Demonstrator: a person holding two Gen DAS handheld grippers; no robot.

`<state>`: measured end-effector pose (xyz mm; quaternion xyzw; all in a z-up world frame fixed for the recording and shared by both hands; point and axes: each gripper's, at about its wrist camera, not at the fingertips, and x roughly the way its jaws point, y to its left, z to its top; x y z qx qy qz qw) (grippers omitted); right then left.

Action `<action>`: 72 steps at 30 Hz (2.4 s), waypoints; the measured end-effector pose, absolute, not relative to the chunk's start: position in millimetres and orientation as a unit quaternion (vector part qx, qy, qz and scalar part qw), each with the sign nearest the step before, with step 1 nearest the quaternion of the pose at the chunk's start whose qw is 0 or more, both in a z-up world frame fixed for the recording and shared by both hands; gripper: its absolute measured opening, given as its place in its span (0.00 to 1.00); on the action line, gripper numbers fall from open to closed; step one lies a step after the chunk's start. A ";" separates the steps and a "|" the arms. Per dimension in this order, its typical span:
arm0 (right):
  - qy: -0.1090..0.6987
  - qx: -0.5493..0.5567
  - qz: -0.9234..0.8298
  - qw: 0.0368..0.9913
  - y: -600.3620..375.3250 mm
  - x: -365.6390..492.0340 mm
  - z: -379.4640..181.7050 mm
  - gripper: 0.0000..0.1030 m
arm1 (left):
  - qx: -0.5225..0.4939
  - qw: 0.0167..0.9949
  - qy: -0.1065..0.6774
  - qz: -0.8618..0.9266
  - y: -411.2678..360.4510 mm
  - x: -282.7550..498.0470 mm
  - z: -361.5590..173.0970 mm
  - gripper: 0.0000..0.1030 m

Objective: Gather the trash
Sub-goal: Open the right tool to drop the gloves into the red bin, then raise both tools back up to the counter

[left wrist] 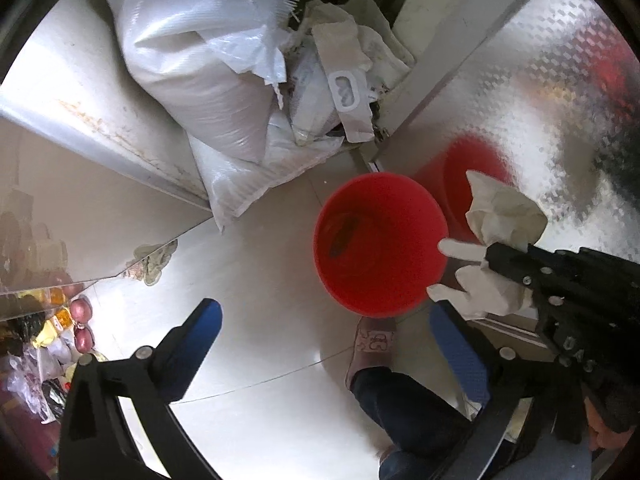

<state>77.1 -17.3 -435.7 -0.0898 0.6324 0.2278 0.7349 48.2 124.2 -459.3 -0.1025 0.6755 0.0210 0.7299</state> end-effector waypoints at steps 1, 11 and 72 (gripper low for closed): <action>0.634 -0.092 0.229 0.733 -16.3 77.1 -437.2 0.05 | -0.110 0.728 0.676 0.021 125.9 47.3 -458.7 1.00; 0.615 -0.140 0.212 0.746 -11.5 74.7 -436.8 0.84 | -0.131 0.730 0.668 0.057 143.8 35.0 -450.0 1.00; 0.392 -0.040 0.117 0.912 -170.5 47.3 14.3 0.99 | 0.033 0.886 0.441 -0.139 -13.2 112.8 38.7 1.00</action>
